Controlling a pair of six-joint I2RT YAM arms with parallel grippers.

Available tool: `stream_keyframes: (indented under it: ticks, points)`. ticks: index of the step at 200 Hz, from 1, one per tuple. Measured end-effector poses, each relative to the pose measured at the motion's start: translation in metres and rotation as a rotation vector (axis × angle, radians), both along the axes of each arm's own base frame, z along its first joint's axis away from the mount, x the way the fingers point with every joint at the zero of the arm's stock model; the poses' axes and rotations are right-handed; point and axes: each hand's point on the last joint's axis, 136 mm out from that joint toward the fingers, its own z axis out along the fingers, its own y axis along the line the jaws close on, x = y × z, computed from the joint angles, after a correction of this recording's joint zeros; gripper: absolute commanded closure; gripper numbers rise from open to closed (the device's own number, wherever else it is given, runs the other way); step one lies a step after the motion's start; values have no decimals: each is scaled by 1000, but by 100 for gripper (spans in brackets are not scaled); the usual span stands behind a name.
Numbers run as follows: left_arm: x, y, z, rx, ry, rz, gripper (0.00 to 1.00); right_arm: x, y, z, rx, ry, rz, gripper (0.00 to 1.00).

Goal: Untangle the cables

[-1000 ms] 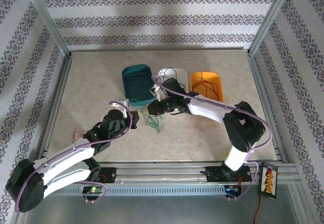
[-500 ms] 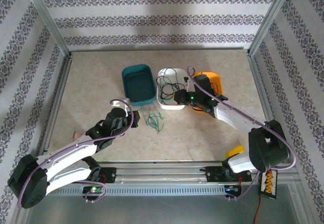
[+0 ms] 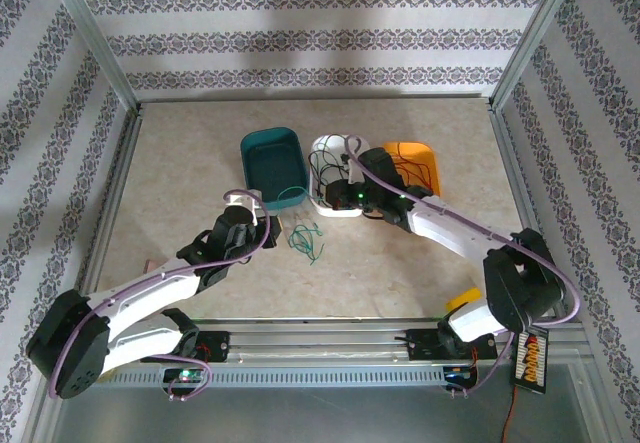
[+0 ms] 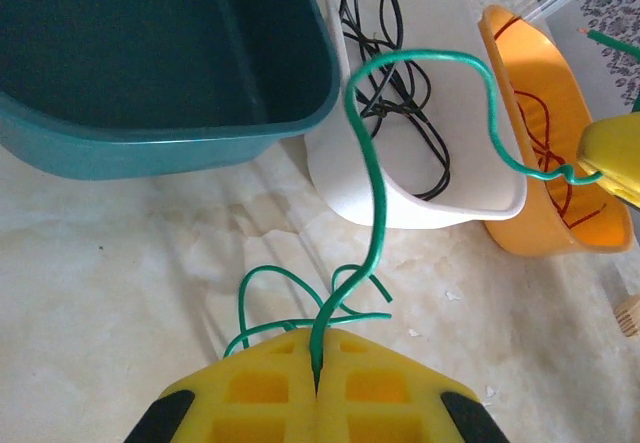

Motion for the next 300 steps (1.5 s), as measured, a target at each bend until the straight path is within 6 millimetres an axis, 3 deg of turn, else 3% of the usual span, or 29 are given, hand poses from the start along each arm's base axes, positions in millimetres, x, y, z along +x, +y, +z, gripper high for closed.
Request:
stream_keyframes:
  ticks: [15,35,54,85,116,140,176,218,287,300]
  points:
    - [0,0,0,0,0,1,100,1,3,-1,-9,-5,-1,87]
    - [1,1,2,-8,-4,13,100,7,-2,-1,-19,-14,-30,53]
    - [4,6,10,-41,-11,55,100,15,-14,4,-26,-35,-72,45]
    - [20,23,23,-84,-34,175,100,26,-54,23,-30,-97,-197,44]
    - [53,43,57,-114,-100,327,100,27,-98,37,-36,-150,-325,44]
    - [83,53,72,-115,-122,424,100,20,-109,37,-44,-160,-350,44]
    - [122,56,53,-69,-69,534,100,9,-114,25,-64,-131,-351,44]
    - [147,52,31,-20,-11,596,100,4,-116,34,-57,-145,-351,44]
    - [146,57,16,-30,50,662,100,-3,-119,32,-70,-134,-346,43]
    - [145,57,13,-32,58,667,85,-4,-119,30,-73,-130,-346,43]
